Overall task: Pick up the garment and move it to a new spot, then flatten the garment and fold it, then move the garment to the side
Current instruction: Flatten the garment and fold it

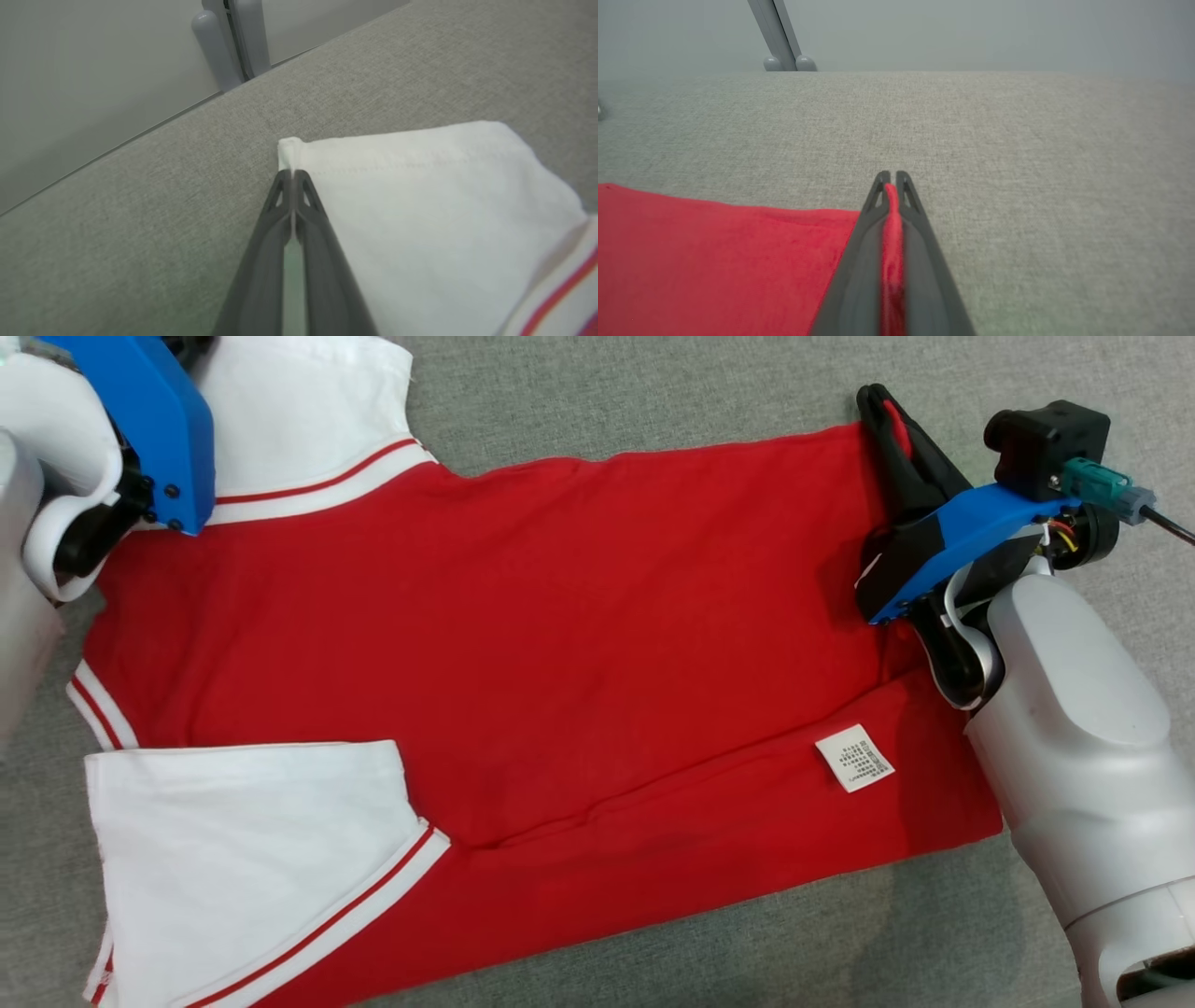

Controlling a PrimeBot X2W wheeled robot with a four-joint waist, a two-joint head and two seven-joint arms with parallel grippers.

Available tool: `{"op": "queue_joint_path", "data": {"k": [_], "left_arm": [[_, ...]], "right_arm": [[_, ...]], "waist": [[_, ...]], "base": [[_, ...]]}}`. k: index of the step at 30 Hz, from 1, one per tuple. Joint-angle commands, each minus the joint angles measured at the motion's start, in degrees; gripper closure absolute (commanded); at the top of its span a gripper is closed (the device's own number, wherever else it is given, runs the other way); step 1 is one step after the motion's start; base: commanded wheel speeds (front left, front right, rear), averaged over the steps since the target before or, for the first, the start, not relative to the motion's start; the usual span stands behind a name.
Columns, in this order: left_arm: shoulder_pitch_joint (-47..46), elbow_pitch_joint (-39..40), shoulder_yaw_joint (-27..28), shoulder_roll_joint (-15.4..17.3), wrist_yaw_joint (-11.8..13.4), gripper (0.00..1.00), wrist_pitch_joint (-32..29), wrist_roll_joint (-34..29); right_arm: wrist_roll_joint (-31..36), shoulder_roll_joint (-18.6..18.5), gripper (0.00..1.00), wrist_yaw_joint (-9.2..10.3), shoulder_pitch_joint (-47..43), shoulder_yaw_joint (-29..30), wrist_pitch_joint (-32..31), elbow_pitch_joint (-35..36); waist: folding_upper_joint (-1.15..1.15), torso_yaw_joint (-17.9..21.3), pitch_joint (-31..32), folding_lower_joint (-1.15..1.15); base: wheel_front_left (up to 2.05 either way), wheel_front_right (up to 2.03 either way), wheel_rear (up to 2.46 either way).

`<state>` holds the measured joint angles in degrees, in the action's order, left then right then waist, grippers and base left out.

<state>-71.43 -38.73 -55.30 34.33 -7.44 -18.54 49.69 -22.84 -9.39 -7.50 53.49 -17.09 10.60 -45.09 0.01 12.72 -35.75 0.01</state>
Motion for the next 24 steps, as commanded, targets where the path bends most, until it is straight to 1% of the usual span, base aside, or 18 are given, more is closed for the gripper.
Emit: {"op": "queue_joint_path", "data": {"k": [1,4,9,12,14,16,19,24], "left_arm": [[0.09,0.02,-0.62,-0.18,-0.05,1.0,0.98,0.6],[-0.25,0.29,-1.51,-0.74,-0.05,1.0,4.6,1.11],[-1.26,1.19,-2.41,-1.91,-0.05,1.0,13.36,1.02],[-0.92,0.11,-1.87,-2.93,-0.05,1.0,18.52,1.3],[0.83,-0.83,-1.09,-4.32,0.09,1.0,21.76,2.06],[3.36,-1.9,-0.1,-5.59,1.02,1.0,25.27,3.11],[7.74,-2.74,1.11,-7.36,1.6,1.0,29.79,4.86],[16.58,-2.4,2.15,-10.03,1.8,1.0,33.13,6.48]], "right_arm": [[-0.49,-0.46,1.0,0.02,-0.1,-0.06,0.49,-0.22],[-0.83,-0.76,1.0,0.02,-0.19,0.29,1.14,-0.66],[0.17,-1.77,1.0,0.02,-0.28,1.76,3.11,-1.14],[1.14,-2.03,1.0,0.02,-0.73,2.87,4.0,-1.22],[1.67,-2.39,1.0,0.02,-1.45,3.91,4.36,-1.19],[2.2,-2.64,1.0,0.02,-2.78,4.72,4.5,-1.18],[2.62,-3.13,1.0,0.02,-4.8,5.68,4.6,-1.51],[1.95,-3.88,1.0,0.02,-10.02,6.75,4.63,-2.23]], "waist": [[-0.01,-0.32,0.42,-0.01],[-0.01,-1.09,1.09,-0.01],[-0.01,-3.29,3.24,-0.01],[-0.01,-4.98,5.51,-0.01],[-0.01,-6.3,7.44,-0.01],[-0.01,-7.74,9.73,-0.01],[-0.01,-9.64,12.83,-0.01],[-0.01,-12.34,17.77,-0.01]], "base": [[0.0,0.0,0.0],[0.0,0.0,0.0],[0.0,0.0,0.0],[0.0,0.0,0.0],[0.0,0.0,0.0],[0.0,0.0,0.0],[0.0,0.0,0.0],[0.0,0.0,0.0]]}}
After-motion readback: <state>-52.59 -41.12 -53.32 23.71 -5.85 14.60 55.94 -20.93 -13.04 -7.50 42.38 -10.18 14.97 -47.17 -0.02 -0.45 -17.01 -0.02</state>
